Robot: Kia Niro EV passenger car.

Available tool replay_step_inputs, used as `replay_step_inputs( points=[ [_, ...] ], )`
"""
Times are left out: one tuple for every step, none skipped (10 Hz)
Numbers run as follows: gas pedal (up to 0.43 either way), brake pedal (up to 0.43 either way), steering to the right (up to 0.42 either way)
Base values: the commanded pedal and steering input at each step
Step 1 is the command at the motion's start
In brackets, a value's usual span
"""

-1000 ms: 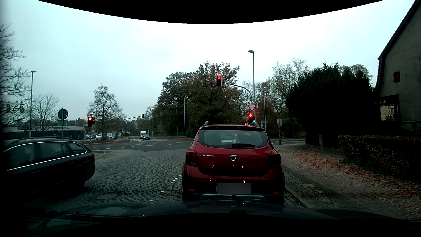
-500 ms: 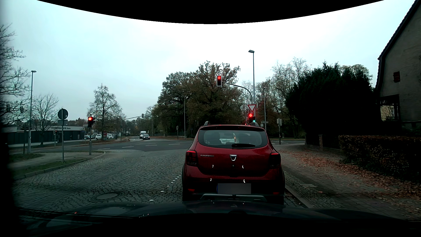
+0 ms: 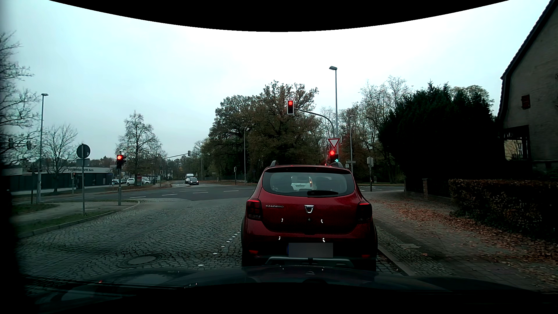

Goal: Follow the waypoints while adhering to traffic rules and regulations

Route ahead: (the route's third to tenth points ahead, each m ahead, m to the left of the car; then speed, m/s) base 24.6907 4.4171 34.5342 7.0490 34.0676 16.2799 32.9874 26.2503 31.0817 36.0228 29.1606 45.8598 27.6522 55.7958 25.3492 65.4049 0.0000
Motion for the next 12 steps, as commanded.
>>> replay_step_inputs(
  points=[
    [0.0,0.39,0.003],
    [0.0,0.384,0.003],
    [0.0,0.384,0.003],
    [0.0,0.378,0.003],
    [0.0,0.378,0.003],
    [0.0,0.378,0.003],
    [0.0,0.378,0.003],
    [0.0,0.378,0.003],
    [0.0,0.378,0.003],
    [0.0,0.378,0.002],
    [0.0,0.378,0.003],
    [0.0,0.378,0.002]
  ],
)
